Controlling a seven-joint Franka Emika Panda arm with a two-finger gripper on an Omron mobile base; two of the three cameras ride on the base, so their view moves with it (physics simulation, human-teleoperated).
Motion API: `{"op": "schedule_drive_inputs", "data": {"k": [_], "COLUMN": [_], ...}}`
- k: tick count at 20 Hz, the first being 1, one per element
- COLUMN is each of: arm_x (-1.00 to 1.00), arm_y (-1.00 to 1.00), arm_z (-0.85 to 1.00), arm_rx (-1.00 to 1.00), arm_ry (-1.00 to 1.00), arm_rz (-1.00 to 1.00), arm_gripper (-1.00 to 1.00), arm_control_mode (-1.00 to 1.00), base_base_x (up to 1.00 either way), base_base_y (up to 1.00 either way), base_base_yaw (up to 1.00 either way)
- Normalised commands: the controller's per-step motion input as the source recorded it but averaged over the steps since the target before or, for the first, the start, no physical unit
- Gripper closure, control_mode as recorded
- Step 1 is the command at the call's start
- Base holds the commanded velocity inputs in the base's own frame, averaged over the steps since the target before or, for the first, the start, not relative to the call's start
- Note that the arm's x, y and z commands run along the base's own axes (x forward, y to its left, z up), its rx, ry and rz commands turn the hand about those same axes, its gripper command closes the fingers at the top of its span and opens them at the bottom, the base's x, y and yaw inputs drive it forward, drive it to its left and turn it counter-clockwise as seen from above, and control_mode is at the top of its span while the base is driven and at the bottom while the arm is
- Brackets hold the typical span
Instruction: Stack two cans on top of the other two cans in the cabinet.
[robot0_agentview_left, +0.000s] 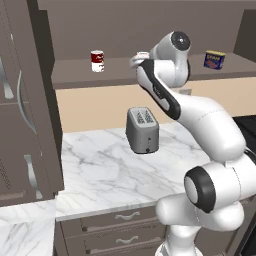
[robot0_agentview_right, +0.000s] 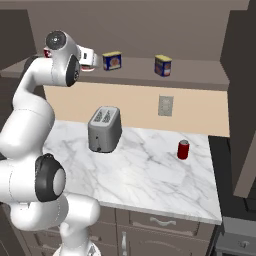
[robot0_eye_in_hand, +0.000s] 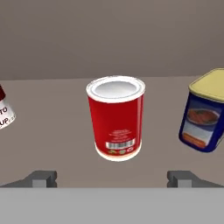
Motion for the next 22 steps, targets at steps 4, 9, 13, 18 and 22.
{"op": "schedule_drive_inputs", "data": {"k": [4,9,13,18,22], "arm_x": [0.32,0.22,0.14,0.08,0.20], "arm_y": [0.03,0.00,0.00,0.01,0.03], "arm_z": [-0.03,0.00,0.00,0.00,-0.01], "arm_rx": [0.00,0.00,0.00,0.00,0.00], "arm_ry": [-0.02,0.00,0.01,0.00,0.00], "arm_rz": [0.00,0.00,0.00,0.00,0.00], "arm_gripper": [-1.00,-1.00,-1.00,-1.00,-1.00], "arm_control_mode": [-1.00,-1.00,-1.00,-1.00,-1.00], "base_base_x": [0.00,0.00,0.00,0.00,0.00], "base_base_y": [0.00,0.00,0.00,0.00,0.00], "base_base_yaw": [0.00,0.00,0.00,0.00,0.00]}}
